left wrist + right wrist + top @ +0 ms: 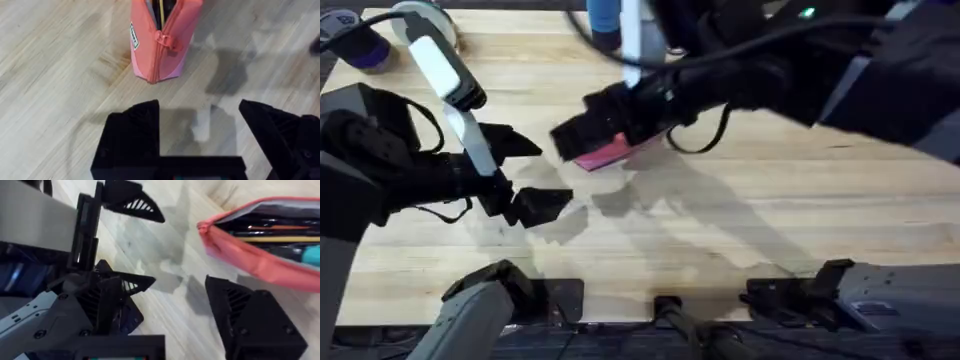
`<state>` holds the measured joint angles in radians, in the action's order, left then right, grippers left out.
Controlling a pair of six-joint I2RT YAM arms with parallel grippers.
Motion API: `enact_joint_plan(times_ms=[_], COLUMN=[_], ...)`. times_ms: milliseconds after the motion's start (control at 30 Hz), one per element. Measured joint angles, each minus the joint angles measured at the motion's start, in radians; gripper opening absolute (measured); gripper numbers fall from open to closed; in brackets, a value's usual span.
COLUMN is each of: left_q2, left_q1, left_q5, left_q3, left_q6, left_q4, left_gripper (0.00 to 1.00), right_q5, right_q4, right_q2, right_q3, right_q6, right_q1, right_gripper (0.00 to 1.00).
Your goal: Unzip the bag, pick up the pens from the table one at a time and place them inside, then zip the bag closed.
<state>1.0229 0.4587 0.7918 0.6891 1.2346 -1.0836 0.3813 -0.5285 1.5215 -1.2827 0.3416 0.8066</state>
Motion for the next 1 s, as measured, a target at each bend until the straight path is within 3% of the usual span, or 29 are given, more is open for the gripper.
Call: enact_joint_plan(times_ms=[267, 533, 1000], left_q2=[0.000, 0.000, 0.000], left_q1=[0.000, 0.000, 0.000], left_q5=[0.000, 0.000, 0.000], left_q3=[0.000, 0.000, 0.000], left_q6=[0.000, 0.000, 0.000], left_q4=[0.000, 0.000, 0.000], left_gripper=[0.994, 0.993, 0.993], right_q5=[-0.196, -0.340, -0.394], right_q4=[0.001, 0.039, 0.129], right_q2=[0.052, 0.065, 0.172], right_q3=[0.000, 0.000, 0.000], right_q6=[0.081, 0.169, 0.251], right_q1=[0.136, 0.188, 0.191], right_gripper=[0.997, 0.997, 0.996])
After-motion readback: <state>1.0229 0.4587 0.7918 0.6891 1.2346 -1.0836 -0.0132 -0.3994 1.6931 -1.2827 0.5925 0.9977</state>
